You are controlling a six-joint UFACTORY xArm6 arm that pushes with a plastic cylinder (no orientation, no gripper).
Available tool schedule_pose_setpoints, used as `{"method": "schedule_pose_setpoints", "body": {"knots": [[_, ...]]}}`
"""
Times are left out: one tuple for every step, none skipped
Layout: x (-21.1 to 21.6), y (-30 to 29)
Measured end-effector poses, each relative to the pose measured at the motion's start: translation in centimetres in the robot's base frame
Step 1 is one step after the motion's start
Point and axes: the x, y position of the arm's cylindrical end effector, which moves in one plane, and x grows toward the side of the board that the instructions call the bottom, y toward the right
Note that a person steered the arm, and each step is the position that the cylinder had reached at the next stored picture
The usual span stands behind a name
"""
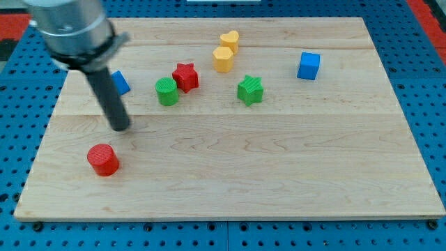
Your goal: Place the blue triangle diagonal to the green circle
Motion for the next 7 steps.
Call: {"method": "schedule_pose_setpoints", "body": {"knots": [[5.2,-1.1],[4.7,-3.7],[2.7,-3.4],[-1.6,-3.2],[-5.9,-1.1],[-9.9,2.9],[-12.4,3.1]]}}
